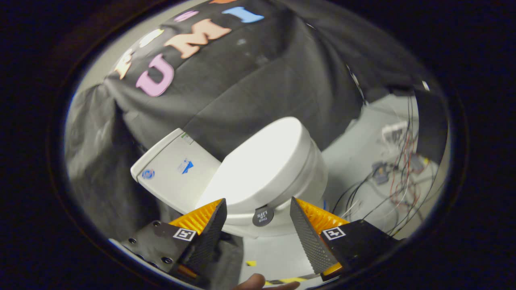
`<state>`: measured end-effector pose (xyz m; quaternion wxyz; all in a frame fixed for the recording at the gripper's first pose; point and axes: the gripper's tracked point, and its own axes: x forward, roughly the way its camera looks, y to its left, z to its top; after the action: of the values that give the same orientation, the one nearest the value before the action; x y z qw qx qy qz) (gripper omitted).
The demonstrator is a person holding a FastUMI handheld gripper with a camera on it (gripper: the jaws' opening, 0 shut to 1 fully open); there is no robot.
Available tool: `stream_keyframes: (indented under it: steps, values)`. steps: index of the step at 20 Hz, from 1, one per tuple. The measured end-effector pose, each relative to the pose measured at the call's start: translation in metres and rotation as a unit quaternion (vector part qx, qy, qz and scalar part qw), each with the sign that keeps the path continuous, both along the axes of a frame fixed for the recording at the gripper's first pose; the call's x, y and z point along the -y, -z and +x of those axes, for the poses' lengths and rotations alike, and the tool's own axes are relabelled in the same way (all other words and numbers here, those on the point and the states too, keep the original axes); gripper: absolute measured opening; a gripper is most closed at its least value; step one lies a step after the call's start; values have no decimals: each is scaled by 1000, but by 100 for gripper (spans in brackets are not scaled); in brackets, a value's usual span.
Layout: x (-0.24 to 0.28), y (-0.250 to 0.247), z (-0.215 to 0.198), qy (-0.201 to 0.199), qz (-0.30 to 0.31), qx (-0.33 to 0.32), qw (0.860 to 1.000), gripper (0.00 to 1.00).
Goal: Open the toilet lid.
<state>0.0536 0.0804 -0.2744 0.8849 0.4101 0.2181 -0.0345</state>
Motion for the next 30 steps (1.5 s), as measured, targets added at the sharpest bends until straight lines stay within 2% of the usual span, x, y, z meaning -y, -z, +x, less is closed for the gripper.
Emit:
stream_keyframes:
  steps: [4, 6, 8, 9, 12, 13, 16, 18, 21, 25, 27, 28, 30]
  values:
    - [-8, 12, 11, 34, 122, 18, 992, 95]
    - [-19, 26, 19, 38, 154, 0, 987, 90]
    - [-29, 28, 26, 26, 156, 3, 987, 71]
    - [-24, 22, 34, 39, 165, 23, 985, 71]
    - [-23, 33, 44, 69, 193, 13, 979, 60]
    - [-22, 41, 38, 66, 174, -1, 982, 57]
    - [-33, 46, 55, 54, 147, -3, 988, 46]
    - [-38, 47, 58, 51, 146, -9, 988, 38]
    - [-41, 48, 61, 55, 170, -16, 984, 38]
    - [-73, 63, 60, 22, 195, -29, 980, 38]
    - [-57, 58, 70, 59, 225, -5, 972, 3]
    - [-59, 54, 67, 63, 248, -3, 967, 3]
    - [-59, 52, 66, 74, 251, 4, 965, 3]
